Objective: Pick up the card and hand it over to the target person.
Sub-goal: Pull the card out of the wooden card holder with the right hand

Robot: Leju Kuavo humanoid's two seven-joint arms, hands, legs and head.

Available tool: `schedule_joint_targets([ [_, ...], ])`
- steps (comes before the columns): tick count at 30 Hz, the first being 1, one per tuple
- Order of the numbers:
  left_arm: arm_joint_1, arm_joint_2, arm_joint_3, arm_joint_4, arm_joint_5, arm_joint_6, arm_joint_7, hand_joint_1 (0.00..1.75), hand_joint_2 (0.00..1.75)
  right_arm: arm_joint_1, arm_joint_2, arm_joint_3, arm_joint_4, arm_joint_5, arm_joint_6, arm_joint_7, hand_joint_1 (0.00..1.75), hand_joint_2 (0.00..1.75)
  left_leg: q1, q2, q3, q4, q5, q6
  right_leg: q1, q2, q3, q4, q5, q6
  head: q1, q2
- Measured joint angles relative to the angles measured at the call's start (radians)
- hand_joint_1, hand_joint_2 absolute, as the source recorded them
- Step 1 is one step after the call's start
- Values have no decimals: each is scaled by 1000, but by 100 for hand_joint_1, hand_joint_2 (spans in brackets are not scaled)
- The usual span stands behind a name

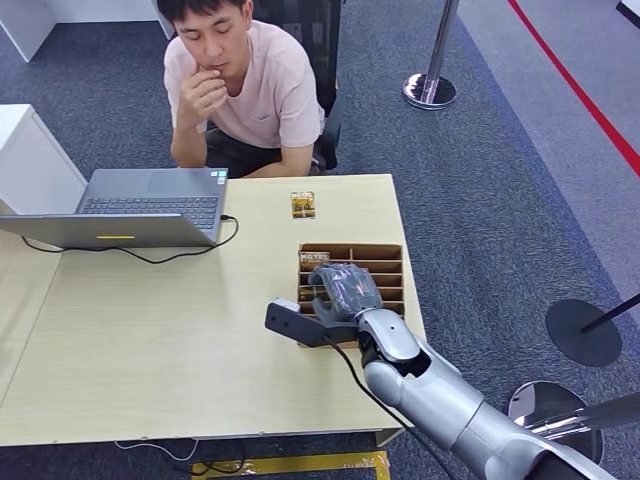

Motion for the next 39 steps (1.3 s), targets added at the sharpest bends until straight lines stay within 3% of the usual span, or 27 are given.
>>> schedule_joint_targets([
  [2, 0, 0, 3, 0, 3, -3, -2, 0, 175, -1, 3, 3, 7, 1, 3, 0, 122, 175, 0, 0, 0, 0, 0, 0, 0, 0, 0, 0, 0, 0, 0, 0],
  [5, 0, 1, 7, 0, 7, -6, -3, 0, 175, -3, 9, 9, 19, 3, 7, 0, 116, 175, 0, 0, 0, 0, 0, 0, 0, 0, 0, 0, 0, 0, 0, 0],
  [14, 2, 0, 9, 1, 8, -10, -6, 0, 175, 0, 10, 14, 28, 3, 9, 0, 120, 175, 0, 0, 1, 0, 0, 0, 0, 0, 1, 0, 0, 0, 0, 0],
  [15, 1, 0, 9, 1, 8, -14, -8, 0, 175, 2, 9, 14, 28, 4, 9, 0, 125, 175, 0, 0, 1, 0, 0, 0, 0, 0, 0, 0, 0, 0, 0, 0],
  [19, 1, 2, 10, 4, 10, -30, -17, 0, 175, 5, 2, 14, 25, 4, 10, 0, 175, 175, 0, 0, 0, 0, 0, 0, 0, 0, 0, -1, 1, 0, 0, 0],
  [32, 3, -1, 7, -1, 7, -27, -31, 0, 175, 17, -11, -3, -10, 12, -15, -4, 175, 175, 1, 1, -1, -1, 2, 0, 1, 1, 0, -3, 3, 0, 0, 0],
  [39, -1, -3, 22, 0, 15, -10, -33, 0, 175, 64, -48, -127, -158, 68, -195, -98, 175, 175, 0, -2, -2, 1, 1, 0, 0, -2, -1, 0, 1, 0, 0, 0],
])
